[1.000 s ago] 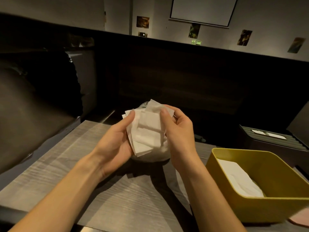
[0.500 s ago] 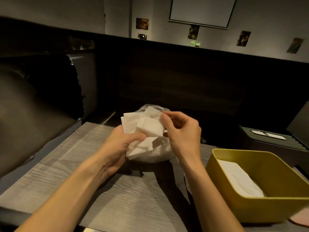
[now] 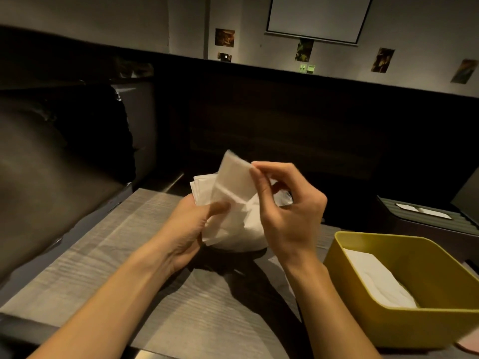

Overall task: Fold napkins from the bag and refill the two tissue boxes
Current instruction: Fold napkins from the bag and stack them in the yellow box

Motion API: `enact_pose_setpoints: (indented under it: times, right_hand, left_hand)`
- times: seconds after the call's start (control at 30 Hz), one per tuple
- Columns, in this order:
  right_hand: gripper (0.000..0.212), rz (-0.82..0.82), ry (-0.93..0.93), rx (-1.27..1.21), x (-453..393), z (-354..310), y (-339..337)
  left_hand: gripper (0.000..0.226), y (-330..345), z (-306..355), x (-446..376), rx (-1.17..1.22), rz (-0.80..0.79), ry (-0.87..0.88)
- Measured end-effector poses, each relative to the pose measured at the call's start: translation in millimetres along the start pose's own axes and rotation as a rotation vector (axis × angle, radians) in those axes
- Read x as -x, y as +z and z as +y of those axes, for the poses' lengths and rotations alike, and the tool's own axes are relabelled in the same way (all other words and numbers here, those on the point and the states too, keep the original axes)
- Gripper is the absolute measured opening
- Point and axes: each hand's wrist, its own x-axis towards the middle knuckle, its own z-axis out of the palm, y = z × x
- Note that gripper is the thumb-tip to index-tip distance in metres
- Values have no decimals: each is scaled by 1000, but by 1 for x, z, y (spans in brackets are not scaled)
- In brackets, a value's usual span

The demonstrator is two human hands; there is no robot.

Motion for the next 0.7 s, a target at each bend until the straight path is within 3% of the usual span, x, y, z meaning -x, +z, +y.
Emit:
enact_pose_setpoints:
  times: [0.1, 0.27, 0.37, 0.5, 0.6, 0.7]
  right_hand:
    - [13, 8, 61, -36, 1, -1, 2]
    - [7, 69, 329, -313, -9, -8, -6]
    - [7, -40, 339, -87, -5, 3, -1]
    - [16, -112, 250, 247, 1, 12, 6]
    - [25, -129, 270, 284, 0, 12, 7]
    - [46, -187, 485, 180, 0, 11, 3]
  left_hand:
    - [34, 0, 1, 0, 14, 17, 8]
    - [32, 0, 6, 4, 92, -16, -29]
    - [33, -2, 5, 3, 162, 9, -76]
    - [40, 1, 8, 7, 206, -121, -72]
    - [47, -1, 5, 7, 82, -118, -13]
    - [46, -1, 5, 8, -14, -96, 37]
